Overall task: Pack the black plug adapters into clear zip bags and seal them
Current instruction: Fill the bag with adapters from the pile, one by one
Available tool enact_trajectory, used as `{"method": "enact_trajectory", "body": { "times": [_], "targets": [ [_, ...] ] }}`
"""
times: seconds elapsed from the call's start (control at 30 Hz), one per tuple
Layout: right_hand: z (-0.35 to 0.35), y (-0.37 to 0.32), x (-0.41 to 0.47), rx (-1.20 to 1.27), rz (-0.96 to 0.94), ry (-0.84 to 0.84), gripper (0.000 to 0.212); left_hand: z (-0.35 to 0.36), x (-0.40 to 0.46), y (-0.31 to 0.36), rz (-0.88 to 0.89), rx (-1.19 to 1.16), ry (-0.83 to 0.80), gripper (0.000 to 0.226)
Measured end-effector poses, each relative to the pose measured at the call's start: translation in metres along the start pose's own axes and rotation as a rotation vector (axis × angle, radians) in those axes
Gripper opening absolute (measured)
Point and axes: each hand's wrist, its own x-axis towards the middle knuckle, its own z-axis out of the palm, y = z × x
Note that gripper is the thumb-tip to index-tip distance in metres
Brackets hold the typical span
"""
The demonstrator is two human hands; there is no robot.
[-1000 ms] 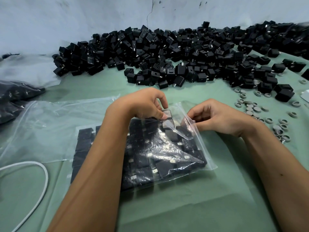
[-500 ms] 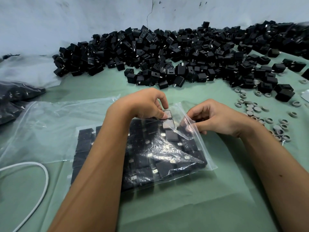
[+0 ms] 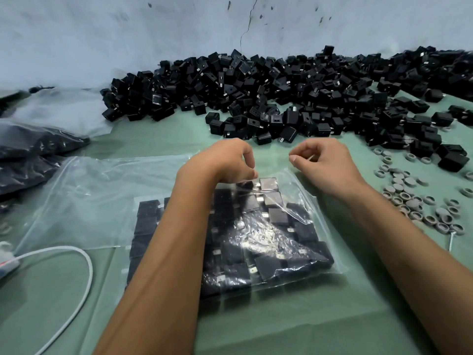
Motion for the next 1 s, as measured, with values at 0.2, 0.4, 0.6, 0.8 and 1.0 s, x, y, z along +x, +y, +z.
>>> {"method": "enact_trajectory", "body": {
  "times": [0.2,0.4,0.6,0.8,1.0],
  "targets": [
    [0.044,-0.052,0.075,-0.662,-0.527,-0.118,0.044,-0.009,-0.002,-0.012,-0.062,-0.024,0.052,0.014],
    [0.110,-0.083,0.124,-1.069,-0.768,-0.409,0.056,-0.018,-0.005,-0.028,-0.130,-0.015,0.114,0.016],
    [0.096,-0.054,0.148,-1.167,-0.689,-0.346,0.052,-0.026,-0.008,-0.033,-0.147,-0.138,0.124,0.015],
    [0.034,-0.011,0.146,-1.163,-0.661,-0.231,0.047,-0.033,-0.014,-0.038,-0.113,-0.234,0.133,0.009],
    [0.029,-0.013,0.130,-1.022,-0.751,-0.190,0.014,-0.048,-0.030,-0.065,-0.094,-0.395,0.134,0.006]
  ]
}}
